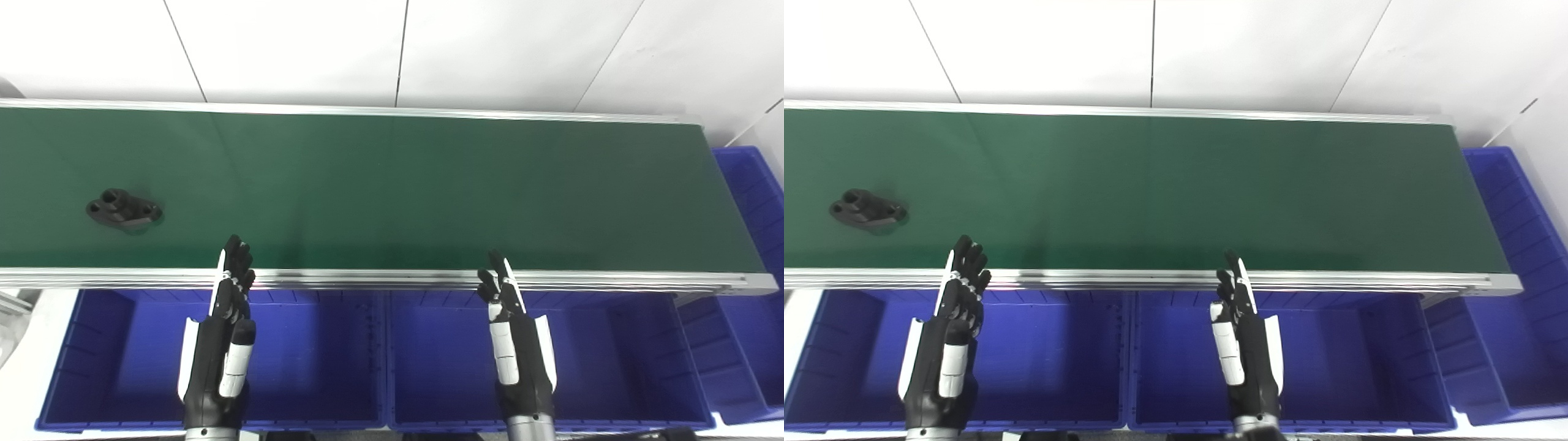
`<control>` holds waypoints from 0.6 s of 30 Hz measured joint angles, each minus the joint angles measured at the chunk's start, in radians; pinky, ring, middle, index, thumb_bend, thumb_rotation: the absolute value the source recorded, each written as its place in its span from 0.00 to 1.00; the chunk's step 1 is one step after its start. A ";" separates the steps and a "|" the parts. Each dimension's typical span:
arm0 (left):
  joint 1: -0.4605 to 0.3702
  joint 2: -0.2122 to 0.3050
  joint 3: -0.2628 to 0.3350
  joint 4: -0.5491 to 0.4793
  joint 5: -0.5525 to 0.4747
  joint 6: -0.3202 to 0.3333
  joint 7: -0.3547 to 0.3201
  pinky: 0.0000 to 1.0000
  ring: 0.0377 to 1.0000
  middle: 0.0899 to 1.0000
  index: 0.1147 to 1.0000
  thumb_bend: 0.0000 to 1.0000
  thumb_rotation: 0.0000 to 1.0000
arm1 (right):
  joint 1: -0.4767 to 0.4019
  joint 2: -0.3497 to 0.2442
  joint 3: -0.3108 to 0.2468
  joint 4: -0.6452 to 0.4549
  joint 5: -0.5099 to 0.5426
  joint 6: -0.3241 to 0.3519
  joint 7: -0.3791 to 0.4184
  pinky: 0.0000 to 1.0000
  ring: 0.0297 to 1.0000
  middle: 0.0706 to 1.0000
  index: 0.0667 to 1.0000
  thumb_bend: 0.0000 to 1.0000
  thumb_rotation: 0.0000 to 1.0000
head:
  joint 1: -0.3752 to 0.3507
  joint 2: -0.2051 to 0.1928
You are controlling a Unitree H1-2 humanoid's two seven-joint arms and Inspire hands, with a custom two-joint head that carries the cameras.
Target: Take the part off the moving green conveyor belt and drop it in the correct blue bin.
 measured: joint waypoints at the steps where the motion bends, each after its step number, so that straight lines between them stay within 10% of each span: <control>1: -0.002 -0.001 0.001 0.001 0.000 0.000 0.001 1.00 1.00 1.00 1.00 0.60 0.94 | 0.000 0.000 0.000 0.000 0.001 -0.002 0.000 0.96 0.96 0.99 0.98 0.80 1.00 | 0.000 0.000; 18: -0.004 -0.002 -0.018 0.008 0.002 -0.008 0.010 1.00 1.00 1.00 1.00 0.67 0.94 | 0.005 -0.007 0.008 0.018 0.001 -0.040 0.015 0.99 0.98 1.00 1.00 0.76 1.00 | 0.011 -0.014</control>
